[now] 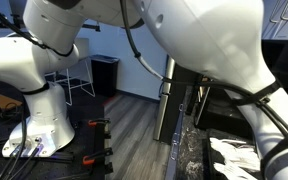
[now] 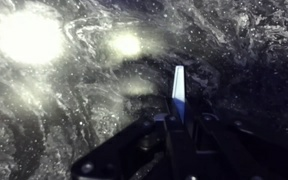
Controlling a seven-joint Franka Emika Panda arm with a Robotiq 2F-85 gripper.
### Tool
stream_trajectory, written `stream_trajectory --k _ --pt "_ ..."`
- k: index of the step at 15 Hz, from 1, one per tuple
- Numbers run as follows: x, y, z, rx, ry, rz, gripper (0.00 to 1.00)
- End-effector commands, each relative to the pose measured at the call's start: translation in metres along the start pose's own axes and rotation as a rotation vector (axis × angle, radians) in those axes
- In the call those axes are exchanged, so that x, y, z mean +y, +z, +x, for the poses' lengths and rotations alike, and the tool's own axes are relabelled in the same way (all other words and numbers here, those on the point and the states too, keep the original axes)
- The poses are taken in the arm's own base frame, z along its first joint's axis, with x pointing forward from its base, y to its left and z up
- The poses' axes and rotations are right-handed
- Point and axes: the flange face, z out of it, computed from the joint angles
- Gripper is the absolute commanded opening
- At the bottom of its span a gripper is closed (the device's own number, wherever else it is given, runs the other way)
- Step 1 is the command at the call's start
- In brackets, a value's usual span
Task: Move the white plastic knife to the left
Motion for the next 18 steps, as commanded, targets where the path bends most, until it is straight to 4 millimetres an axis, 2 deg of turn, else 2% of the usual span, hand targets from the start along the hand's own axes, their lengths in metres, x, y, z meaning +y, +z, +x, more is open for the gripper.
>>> stream_trajectory --k 1,11,18 --pt "-0.012 -0.003 0.006 0.003 -0.047 -0.017 0.03" --pt "-0.047 -0.018 0.021 0.015 -0.106 -0.041 0.03" --pt "-0.053 -0.029 0.023 0.03 -0.104 -0.003 0.03"
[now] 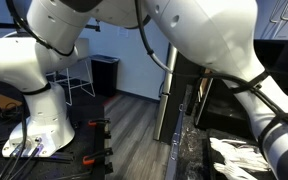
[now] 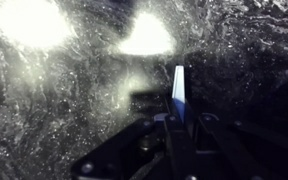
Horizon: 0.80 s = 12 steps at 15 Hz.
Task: Move the white plastic knife to the left
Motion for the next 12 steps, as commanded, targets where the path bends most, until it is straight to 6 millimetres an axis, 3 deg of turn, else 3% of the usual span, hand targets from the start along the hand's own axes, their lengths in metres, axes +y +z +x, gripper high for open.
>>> stream_trajectory --k 1,12 --pt "-0.002 -0.013 0.0 0.012 -0.005 0.04 0.03" --pt "-0.022 -0.015 0.004 -0.004 0.036 0.155 0.03"
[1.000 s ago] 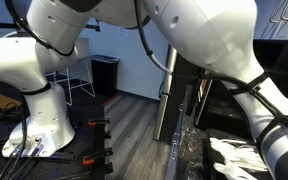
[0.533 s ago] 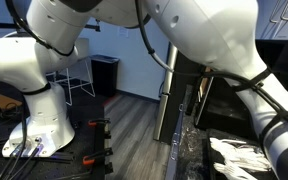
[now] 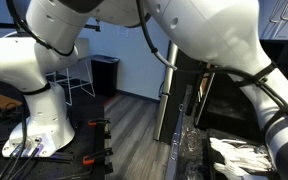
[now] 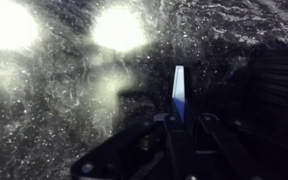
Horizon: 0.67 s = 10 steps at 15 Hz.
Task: Move the white plastic knife to the left
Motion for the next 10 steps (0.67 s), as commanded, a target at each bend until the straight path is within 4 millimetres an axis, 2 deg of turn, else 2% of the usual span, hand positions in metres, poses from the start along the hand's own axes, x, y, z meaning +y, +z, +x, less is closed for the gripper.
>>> stream_trajectory --k 1,7,8,10 --pt "-0.0068 -0.009 -0.0019 -0.029 0.014 0.043 0.03" --pt "-0.0027 -0.0067 -0.0041 -0.041 0.029 0.035 0.03" --pt "-0.002 -0.0064 -0.0051 -0.044 0.028 0.034 0.39" --pt "-0.0018 -0.0079 -0.0056 -0.043 0.031 0.03 0.47"
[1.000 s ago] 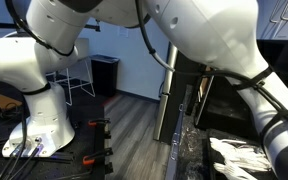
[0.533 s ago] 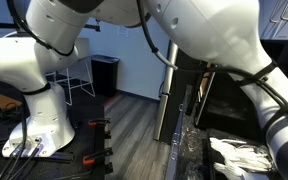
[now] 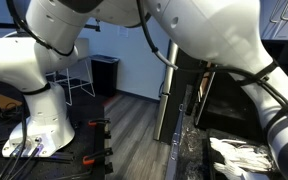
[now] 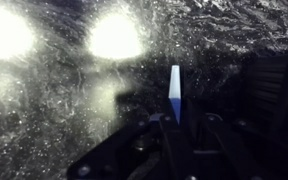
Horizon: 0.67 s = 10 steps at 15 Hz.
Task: Move the white plastic knife to the left
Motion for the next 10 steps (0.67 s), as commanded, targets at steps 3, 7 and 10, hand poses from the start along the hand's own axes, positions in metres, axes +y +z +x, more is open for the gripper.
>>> stream_trajectory --k 3,7,10 --pt "0.001 -0.012 -0.007 -0.007 0.026 0.002 0.68" --pt "-0.002 -0.018 -0.007 -0.001 0.017 -0.005 0.98" --pt "-0.01 -0.025 -0.005 0.008 -0.001 -0.016 1.0"
